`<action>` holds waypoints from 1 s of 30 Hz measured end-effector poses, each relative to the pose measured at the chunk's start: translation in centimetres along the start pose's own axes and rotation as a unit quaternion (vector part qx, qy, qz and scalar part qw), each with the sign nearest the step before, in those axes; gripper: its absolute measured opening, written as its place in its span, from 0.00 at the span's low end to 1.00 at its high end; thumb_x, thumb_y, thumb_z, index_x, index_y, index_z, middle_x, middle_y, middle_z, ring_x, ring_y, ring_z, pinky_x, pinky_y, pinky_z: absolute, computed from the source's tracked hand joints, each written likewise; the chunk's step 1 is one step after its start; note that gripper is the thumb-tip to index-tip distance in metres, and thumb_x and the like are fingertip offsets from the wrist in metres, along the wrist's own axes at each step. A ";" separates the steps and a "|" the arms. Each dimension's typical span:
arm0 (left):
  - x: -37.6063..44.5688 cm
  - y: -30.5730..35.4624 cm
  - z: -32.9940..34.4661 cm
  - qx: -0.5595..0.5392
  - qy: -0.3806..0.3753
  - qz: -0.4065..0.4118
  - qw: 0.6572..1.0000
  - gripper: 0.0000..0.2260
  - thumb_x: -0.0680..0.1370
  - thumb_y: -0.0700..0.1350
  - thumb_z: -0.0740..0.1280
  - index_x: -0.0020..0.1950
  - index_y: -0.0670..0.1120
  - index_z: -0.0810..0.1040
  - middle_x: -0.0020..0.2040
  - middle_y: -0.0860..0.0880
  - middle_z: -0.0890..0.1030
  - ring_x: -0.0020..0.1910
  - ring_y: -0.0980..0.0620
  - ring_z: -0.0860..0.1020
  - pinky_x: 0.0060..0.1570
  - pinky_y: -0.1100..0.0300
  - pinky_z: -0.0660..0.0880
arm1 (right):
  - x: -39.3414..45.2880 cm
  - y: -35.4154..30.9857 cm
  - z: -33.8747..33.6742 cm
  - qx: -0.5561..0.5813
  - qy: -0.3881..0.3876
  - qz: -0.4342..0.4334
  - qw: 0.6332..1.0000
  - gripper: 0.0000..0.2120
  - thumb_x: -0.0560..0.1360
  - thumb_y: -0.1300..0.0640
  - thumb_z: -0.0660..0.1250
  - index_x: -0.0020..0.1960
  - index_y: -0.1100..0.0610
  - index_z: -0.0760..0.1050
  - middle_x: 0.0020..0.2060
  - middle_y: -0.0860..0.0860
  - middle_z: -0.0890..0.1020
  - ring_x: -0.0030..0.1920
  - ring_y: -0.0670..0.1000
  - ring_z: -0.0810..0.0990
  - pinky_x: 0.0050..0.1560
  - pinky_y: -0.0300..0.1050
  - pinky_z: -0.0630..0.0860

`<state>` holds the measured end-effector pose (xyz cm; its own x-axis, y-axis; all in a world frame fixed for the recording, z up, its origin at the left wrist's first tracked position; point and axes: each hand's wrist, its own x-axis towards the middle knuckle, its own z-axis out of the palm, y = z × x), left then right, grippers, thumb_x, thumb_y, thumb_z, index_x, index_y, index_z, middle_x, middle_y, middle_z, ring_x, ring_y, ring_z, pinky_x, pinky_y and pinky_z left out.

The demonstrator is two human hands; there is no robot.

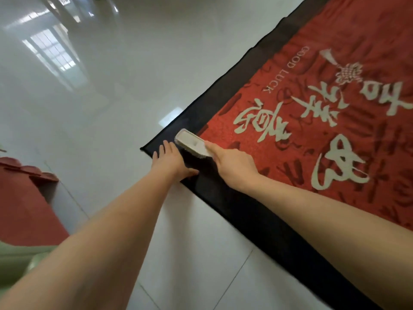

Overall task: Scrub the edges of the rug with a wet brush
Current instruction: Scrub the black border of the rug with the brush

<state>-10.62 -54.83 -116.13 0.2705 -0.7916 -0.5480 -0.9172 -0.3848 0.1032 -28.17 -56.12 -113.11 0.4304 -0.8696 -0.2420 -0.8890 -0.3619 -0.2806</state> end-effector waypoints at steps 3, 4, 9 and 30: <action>0.1 0.1 0.2 -0.062 0.005 0.007 0.998 0.62 0.67 0.63 0.76 0.77 0.36 0.35 0.79 0.39 0.36 0.79 0.43 0.39 0.77 0.50 0.46 | 4.7 -1.1 -0.4 -0.059 0.011 -0.048 0.997 0.32 0.79 0.62 0.54 0.77 0.40 0.51 0.58 0.57 0.79 0.56 0.61 0.78 0.46 0.48 0.67; 0.2 -0.1 0.3 -0.091 0.002 0.001 0.996 0.63 0.66 0.61 0.77 0.77 0.36 0.34 0.78 0.39 0.34 0.78 0.44 0.38 0.77 0.52 0.45 | 6.2 -1.0 -0.4 -0.058 0.004 -0.050 0.997 0.32 0.79 0.62 0.54 0.78 0.41 0.51 0.58 0.57 0.79 0.56 0.61 0.78 0.46 0.48 0.68; 0.6 -0.7 0.7 -0.189 0.005 -0.027 0.982 0.69 0.60 0.56 0.82 0.76 0.40 0.29 0.78 0.45 0.31 0.78 0.48 0.35 0.77 0.54 0.44 | 6.1 4.1 0.4 0.030 -0.063 -0.171 0.983 0.20 0.81 0.50 0.55 0.73 0.39 0.64 0.54 0.56 0.83 0.52 0.60 0.80 0.52 0.51 0.75; 1.3 -1.0 -1.1 -0.278 -0.095 -0.055 0.954 0.26 0.85 0.51 0.48 0.81 0.47 0.43 0.78 0.48 0.31 0.77 0.49 0.33 0.75 0.49 0.38 | 5.4 7.3 -2.7 -0.208 -0.174 -0.367 0.890 0.34 0.81 0.57 0.52 0.74 0.35 0.36 0.38 0.51 0.69 0.39 0.55 0.77 0.37 0.48 0.64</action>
<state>-9.04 -56.04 -115.99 0.2510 -0.6517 -0.7158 -0.5752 -0.6951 0.4312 -32.74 -64.33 -113.98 0.8767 -0.2176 -0.4289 -0.2984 -0.9455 -0.1303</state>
